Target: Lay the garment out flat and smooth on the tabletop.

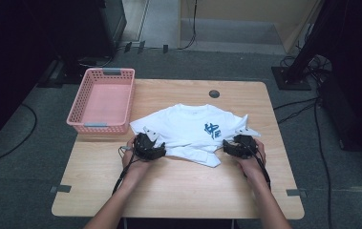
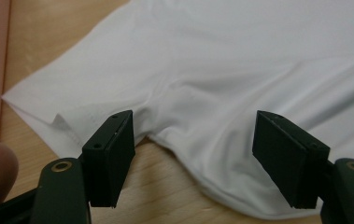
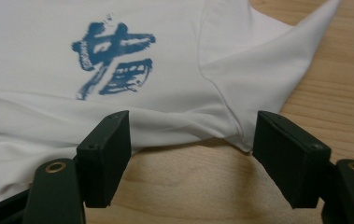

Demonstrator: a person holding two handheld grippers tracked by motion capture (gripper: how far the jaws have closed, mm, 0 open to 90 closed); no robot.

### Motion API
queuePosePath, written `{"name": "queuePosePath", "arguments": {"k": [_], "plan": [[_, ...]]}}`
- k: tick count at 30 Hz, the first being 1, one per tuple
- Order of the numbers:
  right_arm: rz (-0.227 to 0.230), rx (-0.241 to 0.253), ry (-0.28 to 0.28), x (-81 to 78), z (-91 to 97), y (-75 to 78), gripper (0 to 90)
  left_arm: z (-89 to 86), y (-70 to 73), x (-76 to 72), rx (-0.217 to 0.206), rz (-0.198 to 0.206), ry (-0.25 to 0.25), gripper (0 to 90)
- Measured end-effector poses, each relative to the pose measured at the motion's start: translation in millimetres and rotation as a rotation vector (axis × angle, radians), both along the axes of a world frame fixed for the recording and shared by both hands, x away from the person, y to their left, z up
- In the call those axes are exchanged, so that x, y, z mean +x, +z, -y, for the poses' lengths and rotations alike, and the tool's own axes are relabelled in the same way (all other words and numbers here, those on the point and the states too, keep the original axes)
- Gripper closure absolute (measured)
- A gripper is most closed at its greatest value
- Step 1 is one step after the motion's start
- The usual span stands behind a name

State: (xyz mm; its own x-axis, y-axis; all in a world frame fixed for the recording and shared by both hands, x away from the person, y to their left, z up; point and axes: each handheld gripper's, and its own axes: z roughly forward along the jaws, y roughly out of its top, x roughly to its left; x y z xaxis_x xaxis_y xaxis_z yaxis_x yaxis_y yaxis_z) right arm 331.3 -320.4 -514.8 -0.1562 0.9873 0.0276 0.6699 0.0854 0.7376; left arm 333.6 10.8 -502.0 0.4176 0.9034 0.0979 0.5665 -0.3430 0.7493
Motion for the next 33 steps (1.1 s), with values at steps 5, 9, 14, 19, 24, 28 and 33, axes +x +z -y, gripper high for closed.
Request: {"name": "queuePosePath", "arguments": {"k": [5,9,14,19,24,28,33], "plan": [[0.059,0.041,0.04,-10.4,-8.8,10.9,34.1,24.7,17.7,-29.0,-0.055,0.058,-0.121,31.9],[0.06,0.07,0.098,-13.4,-18.0,13.1,46.4,50.2,22.2,-49.4,-0.119,0.038,-0.244,42.9],[0.047,0.066,0.111,-11.7,-26.7,10.0,55.9,81.5,13.8,-59.1,-0.105,0.006,-0.351,55.8],[0.032,0.078,0.129,-13.1,-35.8,6.4,55.0,107.0,-0.9,-56.8,-0.064,-0.022,-0.37,61.1],[0.031,0.064,0.151,-16.7,-44.6,4.8,53.0,117.2,-13.3,-51.6,-0.006,-0.012,-0.32,74.6],[0.02,0.016,0.156,-16.8,-46.9,-0.9,64.0,109.8,-10.2,-50.4,-0.024,-0.011,-0.309,90.0],[0.013,0.041,0.132,-13.2,-39.5,-3.8,78.2,88.5,-3.1,-53.4,-0.078,-0.019,-0.321,90.0]]}}
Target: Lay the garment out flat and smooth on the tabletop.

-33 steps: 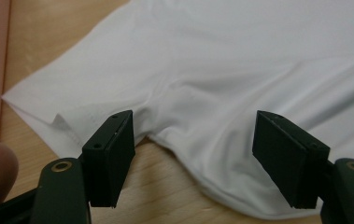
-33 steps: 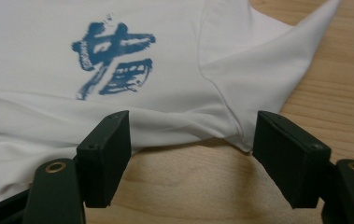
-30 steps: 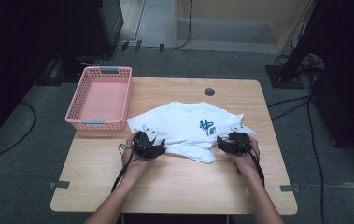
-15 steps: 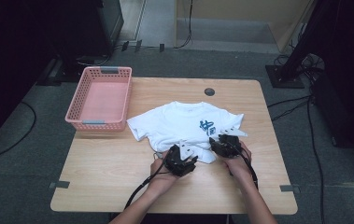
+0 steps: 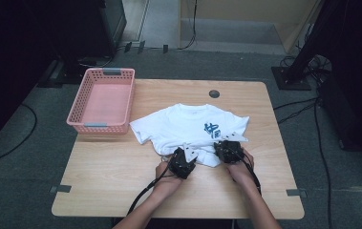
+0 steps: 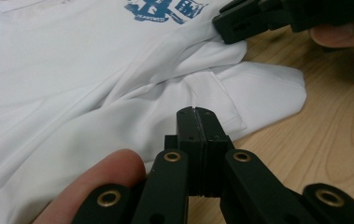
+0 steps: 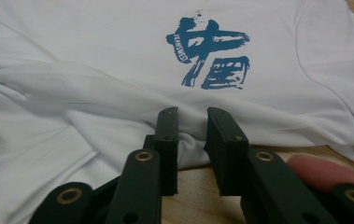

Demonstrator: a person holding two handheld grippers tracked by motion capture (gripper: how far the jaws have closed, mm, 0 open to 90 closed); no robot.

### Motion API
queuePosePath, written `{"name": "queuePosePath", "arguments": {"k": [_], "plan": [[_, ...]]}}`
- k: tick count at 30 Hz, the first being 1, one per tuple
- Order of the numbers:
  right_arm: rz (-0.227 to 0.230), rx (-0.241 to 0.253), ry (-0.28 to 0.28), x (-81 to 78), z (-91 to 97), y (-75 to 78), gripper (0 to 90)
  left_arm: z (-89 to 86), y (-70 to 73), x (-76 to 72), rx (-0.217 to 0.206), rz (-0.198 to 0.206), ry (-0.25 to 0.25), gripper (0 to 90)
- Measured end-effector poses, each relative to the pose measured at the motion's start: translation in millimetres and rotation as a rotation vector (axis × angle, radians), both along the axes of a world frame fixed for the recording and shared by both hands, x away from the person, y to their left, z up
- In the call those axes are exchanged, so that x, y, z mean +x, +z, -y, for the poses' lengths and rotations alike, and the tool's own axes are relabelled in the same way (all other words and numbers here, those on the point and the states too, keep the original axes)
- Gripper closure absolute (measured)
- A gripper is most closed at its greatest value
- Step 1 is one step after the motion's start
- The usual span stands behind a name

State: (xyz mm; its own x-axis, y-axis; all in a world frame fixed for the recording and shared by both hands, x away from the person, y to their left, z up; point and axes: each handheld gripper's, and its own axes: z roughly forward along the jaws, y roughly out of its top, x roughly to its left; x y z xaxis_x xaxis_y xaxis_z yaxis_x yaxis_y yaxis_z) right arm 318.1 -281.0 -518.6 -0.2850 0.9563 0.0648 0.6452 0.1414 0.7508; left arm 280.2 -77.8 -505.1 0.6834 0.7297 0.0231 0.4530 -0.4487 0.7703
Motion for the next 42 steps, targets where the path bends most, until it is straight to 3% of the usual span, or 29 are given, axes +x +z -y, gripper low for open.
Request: {"name": "queuePosePath", "arguments": {"k": [4,11,16,18,22,23,26,27,29,30,33,35,39,40,41,42], "plan": [[-0.012,0.013,-0.006,3.5,5.8,0.7,83.2,-20.5,4.4,-4.1,-0.026,-0.015,0.004,90.0],[-0.018,0.026,-0.034,7.7,16.8,0.8,84.1,-62.5,12.6,-11.1,-0.085,-0.035,0.015,90.0],[-0.02,0.038,-0.068,11.0,29.4,0.9,83.9,-95.6,12.6,-17.2,-0.058,-0.021,0.05,90.0],[-0.029,0.055,-0.09,12.9,36.4,1.1,83.6,-110.4,9.9,-16.2,-0.055,-0.037,0.073,90.0],[-0.029,0.05,-0.125,15.9,46.4,1.6,78.7,-130.1,4.1,-15.1,-0.059,-0.066,0.101,90.0],[-0.027,0.039,-0.133,16.0,47.7,2.2,74.8,-140.2,1.5,-15.4,-0.069,-0.087,0.107,90.0],[-0.019,0.026,-0.152,13.3,47.3,5.2,72.7,-148.0,2.3,-16.3,-0.104,-0.091,0.099,85.1],[0.012,0.021,-0.143,7.2,41.9,11.3,71.6,-149.1,3.2,-16.4,-0.111,-0.084,0.096,71.7],[0.042,0.013,-0.105,0.4,31.8,19.2,70.3,-146.3,8.3,-13.7,-0.116,-0.055,0.093,59.8],[0.042,0.013,-0.105,0.4,31.8,19.2,70.3,-146.3,8.3,-13.7,-0.116,-0.055,0.093,55.5],[0.061,0.036,-0.03,-9.3,8.4,29.4,68.1,-135.5,11.2,-6.4,-0.105,-0.034,0.095,45.4],[0.042,0.057,0.021,-13.4,-5.1,30.0,66.5,-122.9,6.9,1.8,-0.054,-0.038,0.092,41.1],[0.013,0.071,0.143,-23.7,-33.9,26.7,66.7,-113.8,-5.8,5.3,0.009,-0.045,0.123,39.8],[0.013,0.071,0.143,-23.7,-33.9,26.7,66.7,-113.8,-5.8,5.3,0.009,-0.045,0.123,39.8],[0.001,0.074,0.196,-28.4,-46.7,24.3,68.0,-113.7,-10.8,4.4,0.014,-0.05,0.129,39.7],[-0.004,0.08,0.213,-30.1,-52.2,23.3,68.2,-114.5,-12.7,3.6,0.002,-0.048,0.136,39.5]]}}
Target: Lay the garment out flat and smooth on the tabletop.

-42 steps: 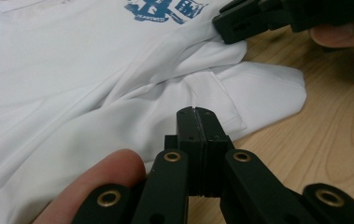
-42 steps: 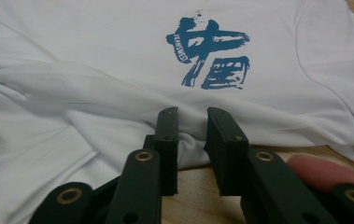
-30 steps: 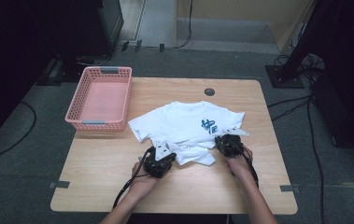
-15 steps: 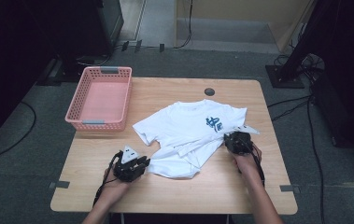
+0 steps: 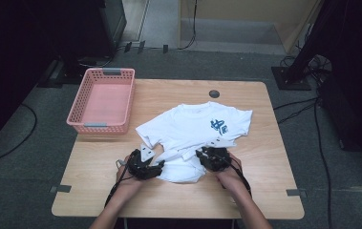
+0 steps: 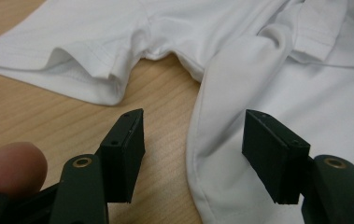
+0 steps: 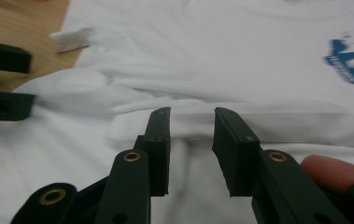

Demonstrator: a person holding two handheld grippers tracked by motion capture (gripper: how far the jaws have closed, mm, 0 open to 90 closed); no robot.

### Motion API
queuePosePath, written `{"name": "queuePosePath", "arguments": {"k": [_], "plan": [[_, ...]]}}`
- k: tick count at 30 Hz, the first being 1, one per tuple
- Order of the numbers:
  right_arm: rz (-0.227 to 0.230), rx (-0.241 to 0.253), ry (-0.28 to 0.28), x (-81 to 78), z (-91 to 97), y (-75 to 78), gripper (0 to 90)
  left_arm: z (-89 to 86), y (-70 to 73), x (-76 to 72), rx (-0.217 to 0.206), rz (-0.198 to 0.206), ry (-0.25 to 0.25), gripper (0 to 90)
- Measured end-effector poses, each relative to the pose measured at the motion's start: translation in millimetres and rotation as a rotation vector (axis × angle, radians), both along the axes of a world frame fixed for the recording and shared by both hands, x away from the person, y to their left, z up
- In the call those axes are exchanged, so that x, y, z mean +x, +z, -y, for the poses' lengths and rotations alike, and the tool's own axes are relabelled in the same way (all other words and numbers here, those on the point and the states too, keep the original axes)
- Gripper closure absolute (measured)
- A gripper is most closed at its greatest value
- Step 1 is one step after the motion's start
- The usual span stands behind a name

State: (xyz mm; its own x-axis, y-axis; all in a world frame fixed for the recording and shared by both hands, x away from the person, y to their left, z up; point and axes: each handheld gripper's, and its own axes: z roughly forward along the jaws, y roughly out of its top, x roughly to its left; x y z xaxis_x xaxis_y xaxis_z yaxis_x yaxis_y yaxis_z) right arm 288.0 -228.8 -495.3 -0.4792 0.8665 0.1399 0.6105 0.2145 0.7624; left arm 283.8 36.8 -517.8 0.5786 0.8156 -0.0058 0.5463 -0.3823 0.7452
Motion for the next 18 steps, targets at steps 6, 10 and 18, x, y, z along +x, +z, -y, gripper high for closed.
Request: {"name": "queuePosePath", "arguments": {"k": [6,10,18], "plan": [[0.002,0.001,0.066,-6.2,-23.7,-4.5,67.6,-2.6,-2.6,-2.7,-0.018,0.018,0.015,38.8],[0.012,-0.024,0.058,-5.9,-36.0,-9.3,65.9,-2.9,-2.6,-2.6,-0.016,0.017,0.014,38.9],[0.092,-0.166,0.014,-8.1,-51.8,-22.1,86.1,-3.3,-2.4,-2.7,-0.014,0.014,0.015,38.8]]}}
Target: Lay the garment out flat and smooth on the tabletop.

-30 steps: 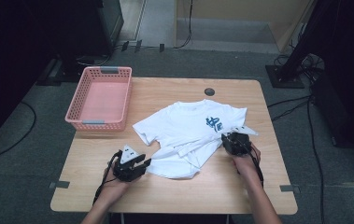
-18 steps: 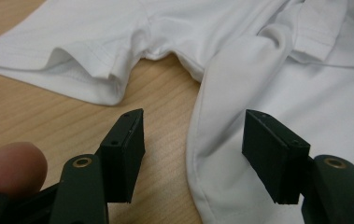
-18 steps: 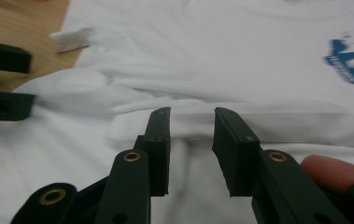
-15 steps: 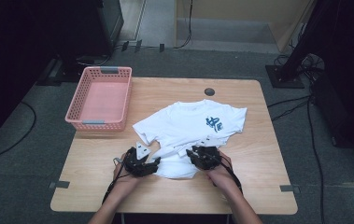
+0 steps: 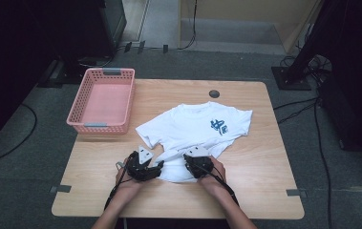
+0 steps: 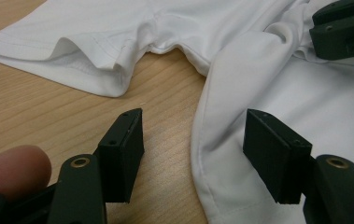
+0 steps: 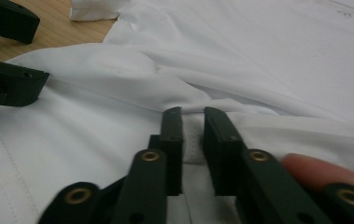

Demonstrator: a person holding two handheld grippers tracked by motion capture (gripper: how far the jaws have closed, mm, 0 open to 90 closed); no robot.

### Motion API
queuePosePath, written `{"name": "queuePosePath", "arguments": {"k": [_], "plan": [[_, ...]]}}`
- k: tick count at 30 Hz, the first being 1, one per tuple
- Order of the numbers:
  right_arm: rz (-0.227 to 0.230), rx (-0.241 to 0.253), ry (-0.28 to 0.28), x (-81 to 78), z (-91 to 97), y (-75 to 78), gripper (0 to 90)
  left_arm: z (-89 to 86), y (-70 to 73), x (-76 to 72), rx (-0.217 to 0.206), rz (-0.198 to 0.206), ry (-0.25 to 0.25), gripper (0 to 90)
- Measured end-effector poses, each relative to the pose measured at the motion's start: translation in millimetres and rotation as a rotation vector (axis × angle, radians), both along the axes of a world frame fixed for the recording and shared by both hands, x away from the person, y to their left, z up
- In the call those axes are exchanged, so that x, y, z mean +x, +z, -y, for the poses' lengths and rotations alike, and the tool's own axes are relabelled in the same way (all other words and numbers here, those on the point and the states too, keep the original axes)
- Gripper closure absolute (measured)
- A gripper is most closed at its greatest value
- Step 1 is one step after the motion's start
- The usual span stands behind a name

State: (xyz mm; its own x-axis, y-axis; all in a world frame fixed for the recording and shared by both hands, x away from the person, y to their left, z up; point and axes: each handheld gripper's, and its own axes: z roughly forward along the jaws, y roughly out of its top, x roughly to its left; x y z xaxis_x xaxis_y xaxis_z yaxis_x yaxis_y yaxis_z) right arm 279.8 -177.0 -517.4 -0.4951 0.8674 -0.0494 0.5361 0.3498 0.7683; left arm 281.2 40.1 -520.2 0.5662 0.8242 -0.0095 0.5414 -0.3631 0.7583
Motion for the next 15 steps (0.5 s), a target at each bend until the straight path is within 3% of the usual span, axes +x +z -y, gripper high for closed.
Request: {"name": "queuePosePath", "arguments": {"k": [6,15], "plan": [[-0.009,0.059,-0.02,-5.4,23.2,10.5,90.0,-0.4,-0.2,0.3,-0.009,0.001,0.008,38.9],[-0.028,0.087,-0.114,-28.3,93.9,13.7,90.0,-1.3,0.0,0.8,-0.009,-0.003,0.009,38.9]]}}
